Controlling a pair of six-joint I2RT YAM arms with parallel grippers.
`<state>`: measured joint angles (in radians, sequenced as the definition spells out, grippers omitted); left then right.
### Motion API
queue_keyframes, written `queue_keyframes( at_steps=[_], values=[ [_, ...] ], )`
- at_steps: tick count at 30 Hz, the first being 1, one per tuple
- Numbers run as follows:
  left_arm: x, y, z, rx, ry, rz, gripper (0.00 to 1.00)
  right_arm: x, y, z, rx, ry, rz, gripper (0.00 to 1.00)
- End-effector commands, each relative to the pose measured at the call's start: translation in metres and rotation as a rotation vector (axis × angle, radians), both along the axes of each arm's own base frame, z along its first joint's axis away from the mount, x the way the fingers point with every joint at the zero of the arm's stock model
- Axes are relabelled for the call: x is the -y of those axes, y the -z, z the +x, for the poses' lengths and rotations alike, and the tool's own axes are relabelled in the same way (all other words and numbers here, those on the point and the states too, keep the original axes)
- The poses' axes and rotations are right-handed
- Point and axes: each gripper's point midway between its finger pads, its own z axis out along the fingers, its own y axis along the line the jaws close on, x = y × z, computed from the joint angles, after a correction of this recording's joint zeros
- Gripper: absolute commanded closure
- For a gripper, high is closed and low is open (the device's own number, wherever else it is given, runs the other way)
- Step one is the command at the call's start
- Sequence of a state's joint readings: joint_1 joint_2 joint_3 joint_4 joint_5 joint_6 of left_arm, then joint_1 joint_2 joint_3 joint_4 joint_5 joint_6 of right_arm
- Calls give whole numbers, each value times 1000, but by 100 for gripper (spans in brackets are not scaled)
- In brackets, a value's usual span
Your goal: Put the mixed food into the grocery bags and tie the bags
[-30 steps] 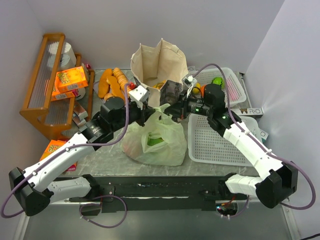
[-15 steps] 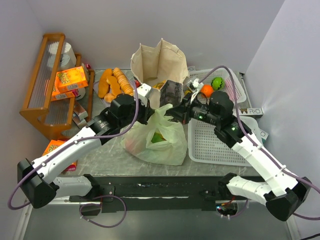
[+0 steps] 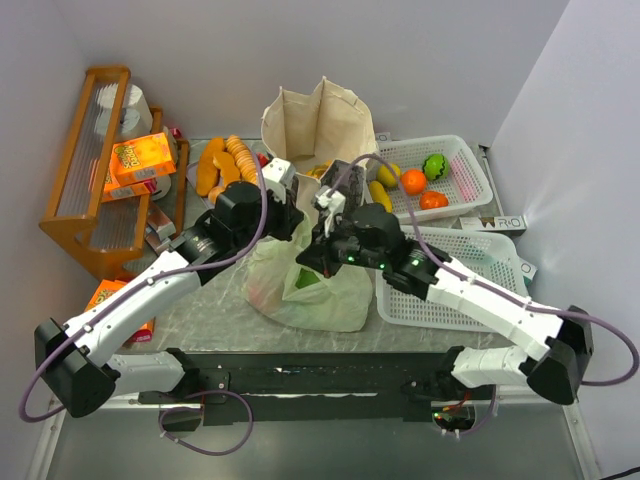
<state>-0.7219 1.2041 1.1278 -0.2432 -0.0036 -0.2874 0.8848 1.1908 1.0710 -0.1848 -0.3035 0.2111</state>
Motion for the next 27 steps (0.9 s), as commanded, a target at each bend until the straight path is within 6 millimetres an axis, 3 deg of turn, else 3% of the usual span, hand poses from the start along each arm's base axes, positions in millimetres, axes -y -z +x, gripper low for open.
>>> queue_keyframes(
  at_steps=[1, 8, 12, 17, 21, 27],
  values=[
    [4, -22, 3, 39, 2, -84, 99, -8, 28, 8, -10, 46, -69, 100],
    [-4, -26, 5, 53, -16, -97, 99, -1, 82, 17, -67, 140, -258, 100],
    [-10, -26, 5, 60, -32, -96, 99, 20, 108, 27, -85, 273, -348, 100],
    [-18, -25, -1, 63, -41, -97, 99, 45, 123, 52, -51, 476, -418, 100],
    [-23, -22, -11, 64, -32, -115, 99, 54, 135, 72, -12, 609, -429, 100],
    [-25, -18, -33, 37, 29, -136, 99, 53, 125, 98, 48, 760, -292, 100]
  ],
)
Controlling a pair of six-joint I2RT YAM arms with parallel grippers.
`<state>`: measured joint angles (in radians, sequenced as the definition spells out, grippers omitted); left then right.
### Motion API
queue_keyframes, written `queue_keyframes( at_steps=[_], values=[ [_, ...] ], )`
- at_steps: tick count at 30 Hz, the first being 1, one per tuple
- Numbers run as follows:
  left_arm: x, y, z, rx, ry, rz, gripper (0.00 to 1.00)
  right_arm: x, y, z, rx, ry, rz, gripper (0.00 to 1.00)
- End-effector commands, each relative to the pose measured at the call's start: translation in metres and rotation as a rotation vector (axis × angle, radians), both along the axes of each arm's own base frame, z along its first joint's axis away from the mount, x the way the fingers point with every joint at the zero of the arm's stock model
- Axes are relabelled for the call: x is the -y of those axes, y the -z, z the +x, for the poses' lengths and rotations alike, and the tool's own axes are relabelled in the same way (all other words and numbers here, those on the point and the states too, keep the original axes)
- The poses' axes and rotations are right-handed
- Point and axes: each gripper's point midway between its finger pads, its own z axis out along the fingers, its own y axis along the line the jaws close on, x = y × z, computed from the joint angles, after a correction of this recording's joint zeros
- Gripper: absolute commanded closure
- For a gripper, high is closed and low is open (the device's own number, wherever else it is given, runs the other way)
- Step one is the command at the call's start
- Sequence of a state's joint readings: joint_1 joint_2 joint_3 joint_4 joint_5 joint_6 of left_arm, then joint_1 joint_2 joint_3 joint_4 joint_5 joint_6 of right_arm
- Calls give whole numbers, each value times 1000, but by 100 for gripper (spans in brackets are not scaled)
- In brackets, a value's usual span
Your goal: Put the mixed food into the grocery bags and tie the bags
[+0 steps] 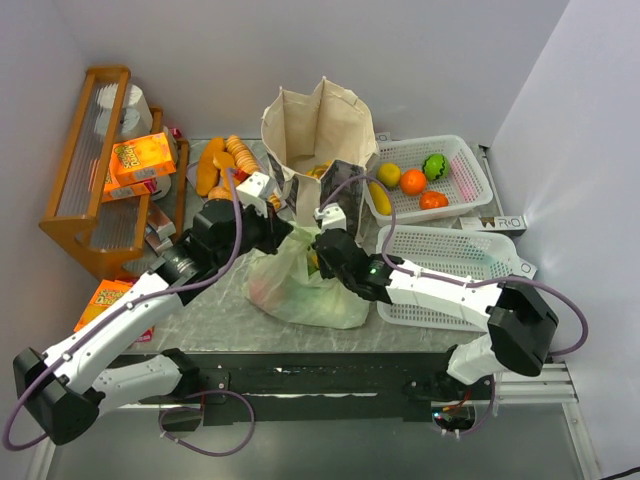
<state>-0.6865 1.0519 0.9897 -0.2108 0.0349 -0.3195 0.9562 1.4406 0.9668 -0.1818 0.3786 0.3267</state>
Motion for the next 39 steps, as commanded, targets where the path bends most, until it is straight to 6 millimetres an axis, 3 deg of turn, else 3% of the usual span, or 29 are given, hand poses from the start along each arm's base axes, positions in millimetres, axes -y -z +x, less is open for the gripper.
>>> queue_keyframes(
  at_steps=[1, 4, 9, 17, 23, 26, 30, 34, 35, 39],
  values=[
    [-2, -18, -14, 23, 38, -75, 99, 6, -19, 27, 135, 158, 90, 100],
    [-4, -9, -19, 5, 41, -62, 99, 0, -41, 32, 191, 167, 180, 100],
    [-2, 1, -25, -21, 67, -66, 99, 7, -65, 47, 304, 216, 299, 100],
    [6, 3, -36, -31, 136, -93, 99, 11, -84, 66, 416, 224, 424, 100],
    [3, 16, -39, -59, 139, -58, 99, 18, -97, 75, 449, 254, 511, 100],
    [11, 13, -55, -36, 243, -84, 99, 22, -88, 82, 444, 263, 546, 100],
    [29, 5, -92, 4, 467, -144, 99, 17, -96, 91, 498, 264, 599, 100],
    [49, 17, -119, -37, 613, -150, 99, 12, -100, 91, 513, 207, 692, 100],
    [56, 22, -137, -60, 688, -157, 99, 8, -101, 89, 504, 174, 715, 100],
    [72, 30, -160, -86, 782, -179, 99, -3, -105, 84, 459, 49, 790, 100]
  ],
)
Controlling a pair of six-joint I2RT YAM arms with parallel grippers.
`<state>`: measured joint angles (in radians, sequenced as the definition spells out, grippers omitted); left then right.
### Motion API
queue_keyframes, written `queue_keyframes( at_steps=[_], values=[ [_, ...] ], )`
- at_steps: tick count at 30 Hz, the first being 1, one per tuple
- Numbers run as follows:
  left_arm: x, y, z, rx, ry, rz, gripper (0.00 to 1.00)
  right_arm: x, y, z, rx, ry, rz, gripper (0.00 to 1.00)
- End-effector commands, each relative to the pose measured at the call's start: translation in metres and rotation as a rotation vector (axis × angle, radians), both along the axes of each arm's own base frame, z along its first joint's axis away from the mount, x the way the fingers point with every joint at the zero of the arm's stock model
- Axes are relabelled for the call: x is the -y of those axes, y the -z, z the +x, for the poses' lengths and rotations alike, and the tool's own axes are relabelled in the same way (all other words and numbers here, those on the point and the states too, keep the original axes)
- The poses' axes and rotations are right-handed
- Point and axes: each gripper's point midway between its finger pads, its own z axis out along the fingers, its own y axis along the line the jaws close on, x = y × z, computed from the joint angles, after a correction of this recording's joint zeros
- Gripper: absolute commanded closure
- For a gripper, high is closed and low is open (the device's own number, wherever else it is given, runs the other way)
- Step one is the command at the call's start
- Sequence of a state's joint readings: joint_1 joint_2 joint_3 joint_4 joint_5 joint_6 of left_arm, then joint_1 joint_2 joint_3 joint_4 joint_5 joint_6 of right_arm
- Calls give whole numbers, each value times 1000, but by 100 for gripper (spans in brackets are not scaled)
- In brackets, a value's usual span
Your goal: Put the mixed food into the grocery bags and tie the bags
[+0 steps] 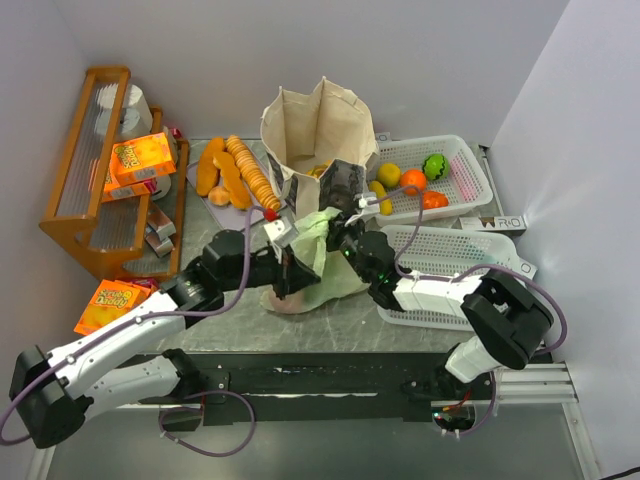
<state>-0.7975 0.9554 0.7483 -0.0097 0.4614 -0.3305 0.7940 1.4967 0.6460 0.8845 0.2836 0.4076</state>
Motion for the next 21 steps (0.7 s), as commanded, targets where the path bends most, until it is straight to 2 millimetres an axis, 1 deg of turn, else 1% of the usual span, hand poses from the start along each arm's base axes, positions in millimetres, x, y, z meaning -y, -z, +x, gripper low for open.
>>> queue_keyframes(
  at_steps=[1, 2, 3, 4, 5, 6, 8, 9, 10, 12, 13, 14, 16, 17, 18, 19, 21],
  values=[
    [21, 5, -55, -63, 253, -33, 99, 2, -42, 9, 91, -77, 178, 100],
    [22, 10, -54, -75, 238, -15, 99, -2, -42, 4, 85, -106, 188, 100],
    [22, 17, -42, -75, 170, 16, 99, -7, -43, -1, 86, -152, 193, 100],
    [19, 30, -39, -109, 139, 66, 99, -9, -41, -7, 79, -180, 202, 100],
    [19, 32, -34, -111, 111, 84, 99, -11, -43, -10, 89, -201, 212, 100],
    [17, 36, -25, -110, 56, 102, 99, -15, -42, -15, 80, -233, 222, 100],
    [13, 41, -14, -118, -18, 121, 99, -20, -41, -19, 92, -275, 243, 100],
    [8, 43, 0, -113, -113, 133, 99, -26, -42, -25, 88, -328, 252, 100],
    [1, 43, 8, -115, -182, 138, 99, -29, -43, -26, 89, -348, 258, 100],
    [-10, 38, 23, -113, -308, 127, 99, -33, -42, -28, 75, -369, 260, 100],
    [-22, 29, 35, -79, -399, 107, 99, -31, -38, -27, 66, -348, 256, 100],
    [-30, 25, 40, -68, -451, 100, 98, -28, -39, -28, 67, -334, 254, 100],
    [-45, 12, 50, -33, -545, 69, 99, -23, -33, -25, 61, -297, 220, 100],
    [-49, 5, 53, -20, -569, 58, 99, -20, -36, -26, 65, -283, 219, 100],
    [-52, 3, 55, -15, -589, 59, 99, -16, -35, -25, 70, -269, 211, 100],
    [-55, -4, 57, -5, -610, 50, 99, -12, -33, -26, 69, -258, 205, 100],
    [-61, -6, 63, 0, -651, 62, 99, -9, -35, -26, 77, -241, 196, 100]
  ],
)
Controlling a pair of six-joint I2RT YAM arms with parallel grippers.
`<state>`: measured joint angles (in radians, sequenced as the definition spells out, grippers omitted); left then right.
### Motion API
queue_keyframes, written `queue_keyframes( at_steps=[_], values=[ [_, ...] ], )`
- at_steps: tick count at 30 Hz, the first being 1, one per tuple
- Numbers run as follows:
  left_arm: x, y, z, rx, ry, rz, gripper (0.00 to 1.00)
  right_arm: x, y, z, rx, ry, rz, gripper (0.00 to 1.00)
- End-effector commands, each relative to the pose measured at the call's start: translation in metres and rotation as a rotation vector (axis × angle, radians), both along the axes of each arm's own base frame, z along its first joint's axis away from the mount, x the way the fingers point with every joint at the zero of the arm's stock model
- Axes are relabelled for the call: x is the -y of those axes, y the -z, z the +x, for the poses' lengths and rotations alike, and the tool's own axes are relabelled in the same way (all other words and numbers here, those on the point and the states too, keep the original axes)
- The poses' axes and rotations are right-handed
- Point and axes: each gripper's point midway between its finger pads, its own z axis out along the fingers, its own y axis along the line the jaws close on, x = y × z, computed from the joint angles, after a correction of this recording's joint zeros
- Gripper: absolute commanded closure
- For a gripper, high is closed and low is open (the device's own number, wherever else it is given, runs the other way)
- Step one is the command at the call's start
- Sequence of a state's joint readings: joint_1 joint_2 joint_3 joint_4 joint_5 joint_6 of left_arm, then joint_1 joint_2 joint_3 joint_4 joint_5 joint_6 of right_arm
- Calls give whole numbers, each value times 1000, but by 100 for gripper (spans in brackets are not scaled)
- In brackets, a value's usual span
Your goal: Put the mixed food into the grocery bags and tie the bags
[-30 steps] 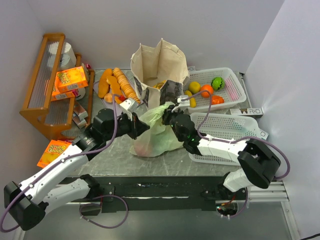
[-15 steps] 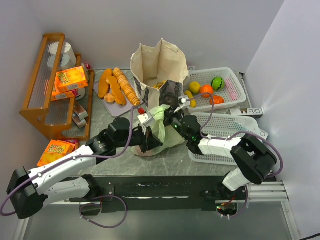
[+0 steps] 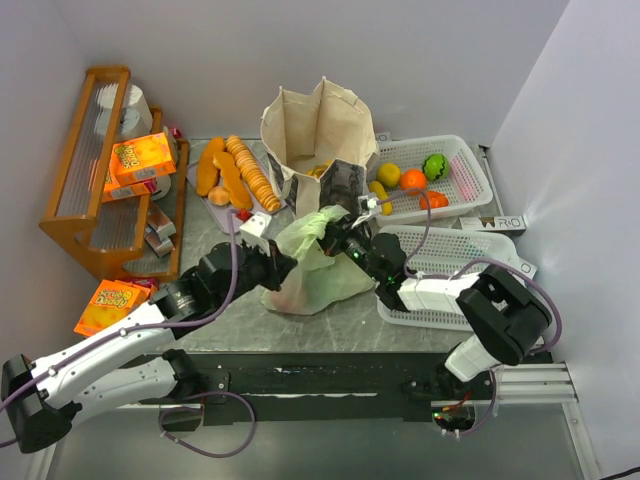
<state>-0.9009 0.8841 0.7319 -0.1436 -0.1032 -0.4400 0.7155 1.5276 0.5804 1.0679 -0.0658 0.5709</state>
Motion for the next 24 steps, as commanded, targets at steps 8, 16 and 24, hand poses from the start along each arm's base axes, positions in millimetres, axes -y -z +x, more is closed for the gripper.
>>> queue_keyframes(
  at_steps=[8, 16, 24],
  values=[
    [-4, -45, 30, 86, -123, -35, 99, 23, -25, 11, 104, 147, 31, 100],
    [3, -50, 24, 108, -53, -23, 88, 15, -43, 27, 183, 178, 21, 100],
    [-2, -96, 20, 200, 15, -45, 6, 10, -46, 27, 204, 155, 11, 100]
  ],
)
